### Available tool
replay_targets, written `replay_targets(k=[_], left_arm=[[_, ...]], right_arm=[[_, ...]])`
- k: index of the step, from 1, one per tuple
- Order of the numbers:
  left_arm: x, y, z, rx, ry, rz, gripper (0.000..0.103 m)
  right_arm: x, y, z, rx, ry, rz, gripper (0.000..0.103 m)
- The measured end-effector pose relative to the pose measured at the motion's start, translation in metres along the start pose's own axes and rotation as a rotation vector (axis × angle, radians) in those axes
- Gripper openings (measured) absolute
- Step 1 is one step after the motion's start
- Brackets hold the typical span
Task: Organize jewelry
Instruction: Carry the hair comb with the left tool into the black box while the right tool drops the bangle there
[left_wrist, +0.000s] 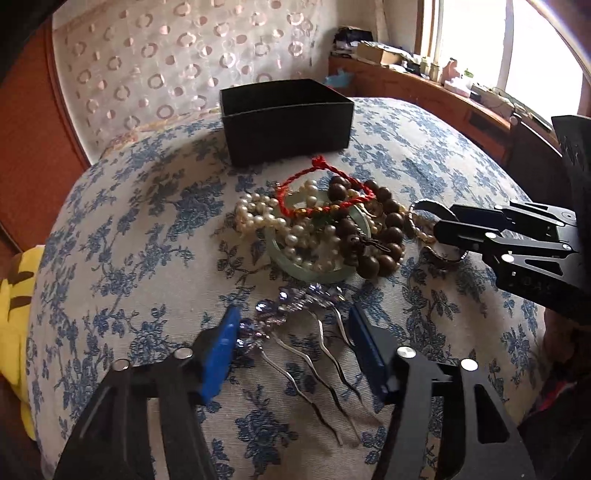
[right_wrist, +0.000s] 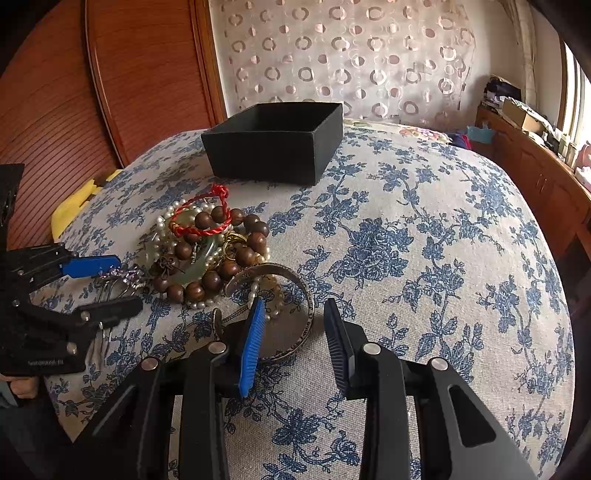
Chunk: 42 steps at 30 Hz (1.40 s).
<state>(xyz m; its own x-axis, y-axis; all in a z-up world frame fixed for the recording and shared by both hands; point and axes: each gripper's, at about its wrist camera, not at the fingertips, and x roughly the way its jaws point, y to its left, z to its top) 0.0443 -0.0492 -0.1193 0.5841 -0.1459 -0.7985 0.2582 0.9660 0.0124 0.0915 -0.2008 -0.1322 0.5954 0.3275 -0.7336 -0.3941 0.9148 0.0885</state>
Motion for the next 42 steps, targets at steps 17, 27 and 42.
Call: replay_targets(k=[17,27,42], left_arm=[[-0.026,0.029,0.024,-0.048,-0.133,-0.032,0.054],[-0.015,0.042,0.06,-0.034,-0.18,-0.042,0.054],[-0.003,0.073,0.142,-0.037,-0.256,-0.009,0.054]], right_arm=[[0.002,0.001,0.017,-0.07,0.017,-0.02,0.005],[-0.004,-0.012,0.061,-0.121,-0.077,-0.02,0.005],[0.044,-0.009,0.163,-0.15,-0.163,0.005,0.005]])
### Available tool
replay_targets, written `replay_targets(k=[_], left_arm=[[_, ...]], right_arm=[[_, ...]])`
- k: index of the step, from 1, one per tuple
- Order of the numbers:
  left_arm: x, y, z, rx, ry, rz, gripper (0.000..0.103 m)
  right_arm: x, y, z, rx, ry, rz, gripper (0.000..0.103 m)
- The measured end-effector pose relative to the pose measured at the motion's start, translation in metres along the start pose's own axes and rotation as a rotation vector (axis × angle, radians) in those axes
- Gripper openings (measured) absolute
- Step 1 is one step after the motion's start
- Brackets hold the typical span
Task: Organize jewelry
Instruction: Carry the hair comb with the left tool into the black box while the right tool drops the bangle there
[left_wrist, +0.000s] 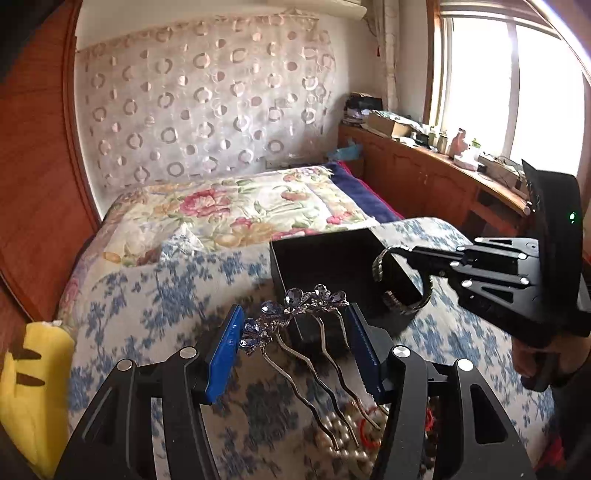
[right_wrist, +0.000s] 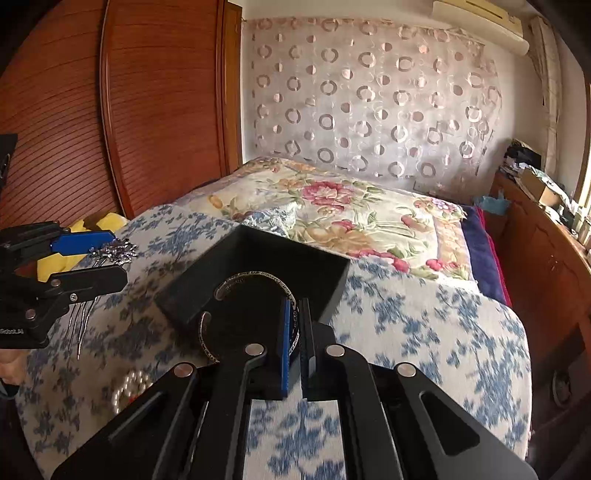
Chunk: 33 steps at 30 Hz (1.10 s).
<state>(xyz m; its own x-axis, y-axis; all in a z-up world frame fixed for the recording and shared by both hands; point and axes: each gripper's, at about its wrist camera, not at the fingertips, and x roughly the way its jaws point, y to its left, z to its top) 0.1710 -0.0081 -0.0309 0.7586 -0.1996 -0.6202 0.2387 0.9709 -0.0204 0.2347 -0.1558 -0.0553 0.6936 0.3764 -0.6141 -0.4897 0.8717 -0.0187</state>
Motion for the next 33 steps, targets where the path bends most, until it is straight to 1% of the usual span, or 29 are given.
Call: replay_targets(k=[2,4,5,7,14,18,20,24,28,29,30,31,33], left_arm=[[0.004,0.001,0.005,0.0,0.001,0.0,0.054],[0.011,0.003,0.01,0.001,0.004,-0.002,0.054],[0.013,0.002,0.013,0.002,0.006,-0.003,0.054],[0.021,0.002,0.02,0.007,0.012,-0.009,0.054],[0.047,-0.008,0.037,0.032,0.033,-0.026,0.054],[0.061,-0.015,0.047,0.04,0.041,-0.049,0.054],[0.07,-0.018,0.05,0.049,0.046,-0.048,0.054],[0.09,-0.022,0.047,0.061,0.074,-0.045,0.054],[0.102,-0.024,0.042,0.064,0.098,-0.041,0.054],[0.103,-0.025,0.041,0.065,0.098,-0.039,0.055],[0.104,-0.025,0.04,0.068,0.1,-0.035,0.061],[0.103,-0.024,0.04,0.07,0.1,-0.032,0.064],[0.097,-0.026,0.04,0.071,0.085,-0.033,0.065]], right_arm=[[0.007,0.0,0.003,-0.004,0.005,0.009,0.005],[0.018,0.001,0.004,-0.008,0.03,0.029,0.006],[0.021,0.001,0.003,-0.008,0.041,0.04,0.009],[0.027,-0.002,-0.001,0.017,0.068,0.093,0.011],[0.007,-0.021,0.001,0.062,0.02,0.072,0.011],[-0.003,-0.034,-0.006,0.091,0.013,0.031,0.016],[-0.004,-0.039,-0.011,0.103,0.015,0.016,0.017],[-0.008,-0.047,-0.021,0.125,0.022,-0.004,0.017],[-0.018,-0.05,-0.034,0.153,0.028,-0.007,0.017],[-0.019,-0.05,-0.037,0.159,0.027,-0.009,0.017],[-0.023,-0.051,-0.041,0.167,0.026,-0.012,0.017],[-0.025,-0.051,-0.042,0.173,0.025,-0.014,0.017],[-0.029,-0.051,-0.046,0.181,0.024,-0.02,0.017]])
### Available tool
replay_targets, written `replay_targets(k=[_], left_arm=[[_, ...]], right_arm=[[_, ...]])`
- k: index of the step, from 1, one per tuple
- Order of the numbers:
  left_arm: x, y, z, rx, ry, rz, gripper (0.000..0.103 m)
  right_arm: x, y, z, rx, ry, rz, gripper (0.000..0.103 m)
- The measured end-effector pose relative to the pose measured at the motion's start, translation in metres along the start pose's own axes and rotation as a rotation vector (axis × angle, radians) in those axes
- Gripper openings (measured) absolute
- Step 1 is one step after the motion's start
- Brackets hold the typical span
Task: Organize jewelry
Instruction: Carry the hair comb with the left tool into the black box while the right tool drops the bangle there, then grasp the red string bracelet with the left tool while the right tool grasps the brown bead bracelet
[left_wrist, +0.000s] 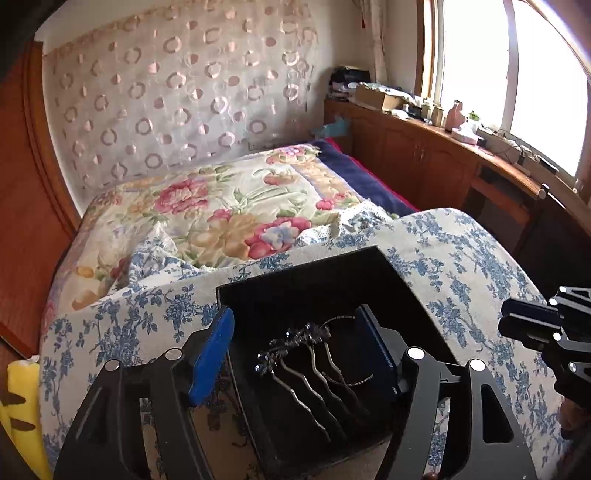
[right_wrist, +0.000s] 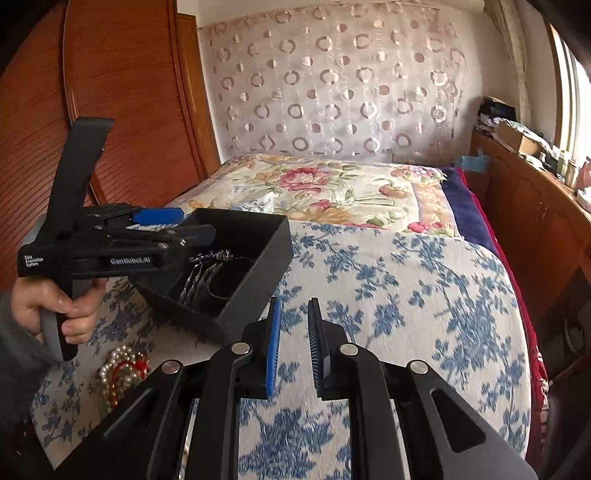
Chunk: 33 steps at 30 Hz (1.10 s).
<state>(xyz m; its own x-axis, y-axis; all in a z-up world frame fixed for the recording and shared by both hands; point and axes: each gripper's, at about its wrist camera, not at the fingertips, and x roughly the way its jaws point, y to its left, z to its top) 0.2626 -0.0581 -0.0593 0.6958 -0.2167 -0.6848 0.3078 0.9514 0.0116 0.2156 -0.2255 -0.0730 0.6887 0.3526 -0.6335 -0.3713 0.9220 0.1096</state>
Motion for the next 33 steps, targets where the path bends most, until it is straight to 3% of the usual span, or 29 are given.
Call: replay_targets(k=[8,23,33], left_arm=[[-0.039,-0.005,-0.016,-0.001,-0.036,-0.006,0.066],[-0.097,-0.02,-0.082,-0.026,-0.044,-0.059,0.066],[-0.087,-0.017,-0.114,-0.053,0.052,-0.154,0.039]], right_arm=[[-0.018,0.008,-0.017,0.011,-0.012,0.006,0.017],[-0.049,0.033,-0.058,0.006,-0.005,0.018,0.017],[-0.049,0.046,-0.084,-0.002,0.037,0.038,0.017]])
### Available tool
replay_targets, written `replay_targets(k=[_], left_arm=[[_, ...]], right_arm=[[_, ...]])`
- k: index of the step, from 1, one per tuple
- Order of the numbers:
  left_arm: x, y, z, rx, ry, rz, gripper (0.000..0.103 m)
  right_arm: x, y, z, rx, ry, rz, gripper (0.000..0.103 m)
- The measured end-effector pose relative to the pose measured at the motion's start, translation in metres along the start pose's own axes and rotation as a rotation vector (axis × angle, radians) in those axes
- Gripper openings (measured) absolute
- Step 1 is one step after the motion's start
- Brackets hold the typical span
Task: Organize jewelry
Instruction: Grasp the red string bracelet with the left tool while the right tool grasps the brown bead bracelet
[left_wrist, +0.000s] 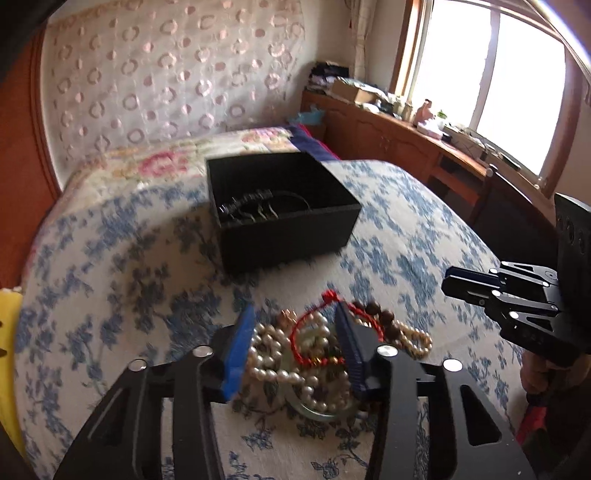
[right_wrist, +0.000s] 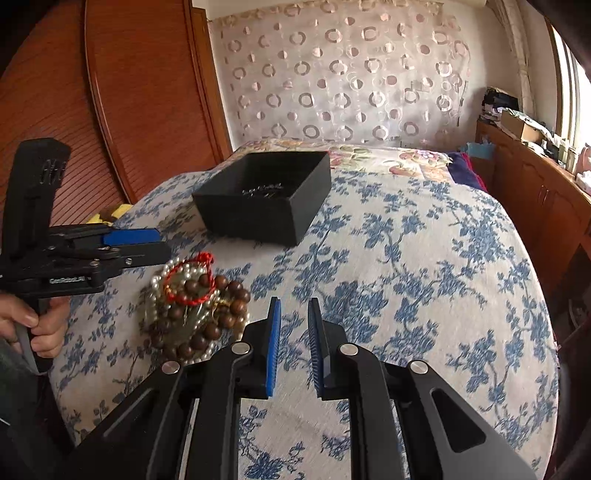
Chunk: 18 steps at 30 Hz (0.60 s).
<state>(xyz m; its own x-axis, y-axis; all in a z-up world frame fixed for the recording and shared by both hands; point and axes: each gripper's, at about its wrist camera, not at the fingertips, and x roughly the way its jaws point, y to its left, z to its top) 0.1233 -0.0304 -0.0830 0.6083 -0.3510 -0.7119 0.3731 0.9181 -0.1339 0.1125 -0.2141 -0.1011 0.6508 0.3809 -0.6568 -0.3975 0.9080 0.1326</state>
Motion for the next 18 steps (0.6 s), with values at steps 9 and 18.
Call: replay_targets(k=[9,18], left_arm=[[0.02,-0.001,0.0,-0.029,0.043,-0.051,0.036],[0.025,0.0,0.001,-0.041,0.048,-0.044,0.035]], right_arm=[[0.001,0.001,-0.003,0.001,0.003,0.011,0.017],[0.0,-0.002,-0.007,0.01,0.004,0.014,0.017]])
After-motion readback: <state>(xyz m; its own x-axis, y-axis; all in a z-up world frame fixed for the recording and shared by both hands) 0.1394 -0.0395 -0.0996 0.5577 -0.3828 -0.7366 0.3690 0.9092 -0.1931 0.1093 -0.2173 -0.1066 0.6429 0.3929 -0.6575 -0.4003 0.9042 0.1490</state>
